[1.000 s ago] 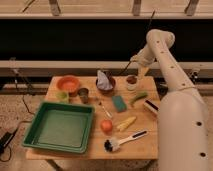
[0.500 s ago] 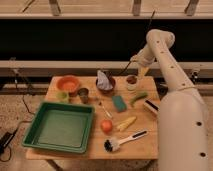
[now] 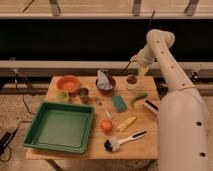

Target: Place towel in plastic cup

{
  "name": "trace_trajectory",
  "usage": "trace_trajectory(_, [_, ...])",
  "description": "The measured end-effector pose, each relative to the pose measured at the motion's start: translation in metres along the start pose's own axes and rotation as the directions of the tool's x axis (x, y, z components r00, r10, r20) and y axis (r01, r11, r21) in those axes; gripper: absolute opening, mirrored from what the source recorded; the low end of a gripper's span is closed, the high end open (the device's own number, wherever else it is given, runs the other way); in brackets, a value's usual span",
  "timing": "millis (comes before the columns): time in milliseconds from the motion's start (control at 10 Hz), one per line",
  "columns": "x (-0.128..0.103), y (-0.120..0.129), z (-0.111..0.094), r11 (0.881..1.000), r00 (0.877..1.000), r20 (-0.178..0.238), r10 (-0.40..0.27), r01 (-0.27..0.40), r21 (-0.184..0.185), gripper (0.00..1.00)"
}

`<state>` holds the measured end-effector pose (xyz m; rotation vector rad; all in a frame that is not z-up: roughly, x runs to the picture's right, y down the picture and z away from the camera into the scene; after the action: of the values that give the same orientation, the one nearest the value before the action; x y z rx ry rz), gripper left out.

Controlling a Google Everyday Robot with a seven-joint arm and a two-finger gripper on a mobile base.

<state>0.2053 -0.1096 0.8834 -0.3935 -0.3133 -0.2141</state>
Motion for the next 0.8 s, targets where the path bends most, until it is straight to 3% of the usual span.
trace_trajectory(800, [-0.0022,-0.0011,0.0004,1.0,1.0,0.008,-0.003,0.003,0.007,0.76])
